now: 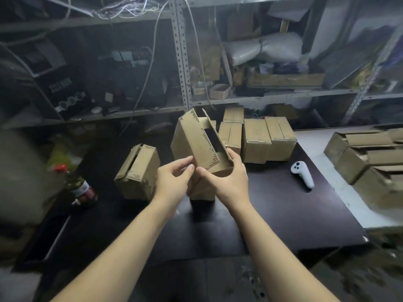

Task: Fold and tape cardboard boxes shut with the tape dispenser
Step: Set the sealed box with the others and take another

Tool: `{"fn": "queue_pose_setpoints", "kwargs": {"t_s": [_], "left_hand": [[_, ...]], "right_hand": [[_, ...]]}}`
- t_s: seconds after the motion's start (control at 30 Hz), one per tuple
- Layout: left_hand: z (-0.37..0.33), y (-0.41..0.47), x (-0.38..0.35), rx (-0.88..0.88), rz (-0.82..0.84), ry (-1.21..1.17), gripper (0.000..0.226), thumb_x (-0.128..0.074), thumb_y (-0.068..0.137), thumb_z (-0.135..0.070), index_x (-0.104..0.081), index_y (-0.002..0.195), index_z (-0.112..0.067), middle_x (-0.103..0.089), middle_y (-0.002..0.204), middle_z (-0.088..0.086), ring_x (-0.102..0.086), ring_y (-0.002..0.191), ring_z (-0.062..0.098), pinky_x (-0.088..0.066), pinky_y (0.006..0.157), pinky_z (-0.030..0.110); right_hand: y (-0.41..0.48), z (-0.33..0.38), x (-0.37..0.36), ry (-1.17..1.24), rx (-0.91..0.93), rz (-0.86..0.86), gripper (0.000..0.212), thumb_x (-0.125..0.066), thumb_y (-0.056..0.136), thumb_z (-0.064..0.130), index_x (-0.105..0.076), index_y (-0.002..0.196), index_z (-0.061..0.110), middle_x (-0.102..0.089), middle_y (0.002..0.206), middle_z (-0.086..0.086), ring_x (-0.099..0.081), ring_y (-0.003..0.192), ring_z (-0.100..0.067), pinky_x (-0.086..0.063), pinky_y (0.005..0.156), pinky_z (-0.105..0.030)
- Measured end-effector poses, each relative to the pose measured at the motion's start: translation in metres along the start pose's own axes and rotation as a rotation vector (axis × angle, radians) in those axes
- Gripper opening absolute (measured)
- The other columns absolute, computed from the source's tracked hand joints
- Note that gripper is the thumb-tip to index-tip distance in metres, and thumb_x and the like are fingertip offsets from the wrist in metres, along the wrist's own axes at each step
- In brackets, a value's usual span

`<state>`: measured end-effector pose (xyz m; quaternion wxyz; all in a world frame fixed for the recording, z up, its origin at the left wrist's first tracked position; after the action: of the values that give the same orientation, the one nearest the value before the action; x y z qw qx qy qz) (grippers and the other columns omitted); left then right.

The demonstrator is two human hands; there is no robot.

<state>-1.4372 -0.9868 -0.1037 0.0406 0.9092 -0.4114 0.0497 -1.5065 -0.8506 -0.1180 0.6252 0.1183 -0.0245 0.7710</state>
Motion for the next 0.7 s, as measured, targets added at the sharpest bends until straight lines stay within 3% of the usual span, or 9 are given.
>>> {"fn": "queue_pose_setpoints", "kwargs": {"t_s": [0.07, 0.2, 0.3, 0.4, 0.47, 0.57, 0.63, 0.7], "left_hand": [[0.011, -0.014, 0.003, 0.020, 0.024, -0.028, 0.029, -0.068, 0.095, -0.003, -0.074, 0.119, -0.019, -0.076, 0.105, -0.010, -0.070, 0.101, -0.002, -0.055, 0.088, 0.014], [0.028, -0.025, 0.020, 0.036, -0.027, 0.015, 0.029, -0.068, 0.096, -0.008, -0.071, 0.119, -0.024, -0.077, 0.105, -0.006, -0.071, 0.106, 0.009, -0.057, 0.088, 0.021], [0.035, -0.014, 0.037, 0.004, -0.169, 0.228, 0.046, -0.073, 0.093, -0.028, -0.061, 0.137, -0.028, -0.062, 0.130, -0.001, -0.059, 0.121, 0.012, -0.047, 0.109, 0.039], [0.037, -0.004, 0.047, 0.062, -0.061, 0.301, 0.065, -0.070, 0.093, -0.042, -0.040, 0.151, -0.039, -0.039, 0.153, 0.002, -0.041, 0.140, 0.018, -0.036, 0.113, 0.039], [0.042, 0.000, 0.050, 0.054, 0.053, 0.198, 0.063, -0.067, 0.096, -0.042, -0.036, 0.151, -0.041, -0.048, 0.148, 0.001, -0.046, 0.137, 0.018, -0.039, 0.108, 0.035], [0.047, 0.001, 0.054, 0.003, 0.089, 0.108, 0.038, -0.065, 0.096, -0.042, -0.053, 0.132, -0.038, -0.064, 0.120, -0.001, -0.061, 0.117, 0.017, -0.051, 0.092, 0.030], [0.057, 0.002, 0.057, 0.020, 0.063, 0.179, 0.033, -0.068, 0.092, -0.048, -0.054, 0.121, -0.038, -0.063, 0.117, 0.000, -0.061, 0.113, 0.021, -0.054, 0.094, 0.040], [0.066, -0.001, 0.060, 0.067, 0.077, 0.214, 0.046, -0.071, 0.089, -0.051, -0.046, 0.126, -0.041, -0.057, 0.125, 0.004, -0.057, 0.116, 0.024, -0.053, 0.099, 0.047]], "right_hand": [[-0.011, -0.012, 0.012, -0.035, 0.036, 0.010, 0.092, -0.096, 0.063, 0.044, -0.050, 0.143, 0.035, -0.052, 0.130, 0.012, -0.049, 0.109, 0.012, -0.032, 0.086, 0.002], [-0.031, -0.031, 0.033, -0.131, 0.078, 0.137, 0.087, -0.093, 0.066, 0.043, -0.049, 0.140, 0.044, -0.051, 0.129, 0.018, -0.048, 0.113, 0.005, -0.034, 0.087, -0.005], [-0.041, -0.043, 0.040, -0.155, 0.080, 0.242, 0.086, -0.093, 0.063, 0.041, -0.048, 0.135, 0.052, -0.052, 0.130, 0.023, -0.049, 0.120, 0.008, -0.044, 0.095, -0.017], [-0.046, -0.049, 0.045, -0.135, 0.065, 0.267, 0.086, -0.092, 0.062, 0.041, -0.051, 0.137, 0.050, -0.053, 0.133, 0.024, -0.050, 0.127, 0.002, -0.052, 0.101, -0.030], [-0.048, -0.048, 0.049, -0.118, 0.047, 0.284, 0.087, -0.093, 0.064, 0.035, -0.051, 0.139, 0.049, -0.054, 0.137, 0.021, -0.051, 0.130, -0.002, -0.052, 0.104, -0.033], [-0.048, -0.046, 0.055, -0.132, 0.017, 0.356, 0.087, -0.092, 0.069, 0.022, -0.050, 0.141, 0.047, -0.055, 0.139, 0.020, -0.051, 0.129, 0.002, -0.052, 0.107, -0.033], [-0.047, -0.051, 0.056, -0.122, -0.014, 0.388, 0.087, -0.089, 0.071, 0.015, -0.050, 0.142, 0.047, -0.057, 0.140, 0.018, -0.053, 0.130, 0.001, -0.053, 0.106, -0.033], [-0.045, -0.060, 0.052, -0.070, -0.054, 0.405, 0.090, -0.084, 0.073, 0.009, -0.047, 0.144, 0.051, -0.053, 0.148, 0.013, -0.051, 0.136, -0.006, -0.050, 0.110, -0.035]]}}
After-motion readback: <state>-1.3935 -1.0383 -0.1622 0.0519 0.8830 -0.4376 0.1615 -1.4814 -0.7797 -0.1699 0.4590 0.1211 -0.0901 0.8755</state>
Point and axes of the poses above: each hand's wrist, its own y-axis towards the middle knuckle, its own x-axis out of the back of the hand, z = x × y, the point moved 1 cm from there along y, towards the middle knuckle
